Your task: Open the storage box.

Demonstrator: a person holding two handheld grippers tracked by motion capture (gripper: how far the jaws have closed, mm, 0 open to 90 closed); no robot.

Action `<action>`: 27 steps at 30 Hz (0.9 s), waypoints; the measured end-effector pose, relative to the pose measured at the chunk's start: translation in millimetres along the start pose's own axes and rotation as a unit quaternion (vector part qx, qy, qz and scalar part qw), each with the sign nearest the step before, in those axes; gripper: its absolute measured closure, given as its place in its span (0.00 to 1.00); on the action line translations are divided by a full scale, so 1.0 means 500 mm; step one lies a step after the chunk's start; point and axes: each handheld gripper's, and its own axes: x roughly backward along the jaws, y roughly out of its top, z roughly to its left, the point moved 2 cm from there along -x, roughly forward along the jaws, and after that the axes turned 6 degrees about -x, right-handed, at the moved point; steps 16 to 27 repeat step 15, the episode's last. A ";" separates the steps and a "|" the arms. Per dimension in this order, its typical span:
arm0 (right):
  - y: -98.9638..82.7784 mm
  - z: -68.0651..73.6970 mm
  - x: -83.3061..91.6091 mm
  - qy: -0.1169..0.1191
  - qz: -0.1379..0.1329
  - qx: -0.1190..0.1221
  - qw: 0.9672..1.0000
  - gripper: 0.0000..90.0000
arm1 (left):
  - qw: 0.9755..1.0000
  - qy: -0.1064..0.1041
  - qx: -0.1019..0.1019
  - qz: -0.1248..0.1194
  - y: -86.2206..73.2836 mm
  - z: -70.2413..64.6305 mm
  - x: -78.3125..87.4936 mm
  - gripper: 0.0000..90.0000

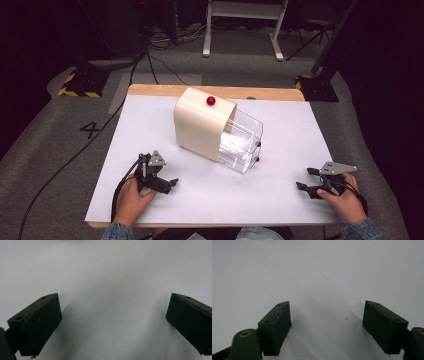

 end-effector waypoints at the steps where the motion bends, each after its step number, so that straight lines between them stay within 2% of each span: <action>1: -0.002 -0.001 0.000 0.000 -0.003 -0.002 1.000 0.25 | 1.000 0.000 0.000 0.000 0.000 0.000 0.000 0.00; 5: -0.002 -0.002 -0.002 -0.006 0.000 -0.007 1.000 0.20 | 1.000 0.000 0.000 0.000 0.000 0.000 0.000 0.00; 6: -0.002 -0.006 -0.004 -0.002 0.002 -0.014 1.000 0.20 | 1.000 0.001 0.000 0.000 0.000 0.000 0.000 0.00; 27: -0.001 -0.005 -0.004 -0.006 0.002 -0.012 1.000 0.19 | 1.000 0.001 0.000 0.000 0.000 0.000 0.000 0.00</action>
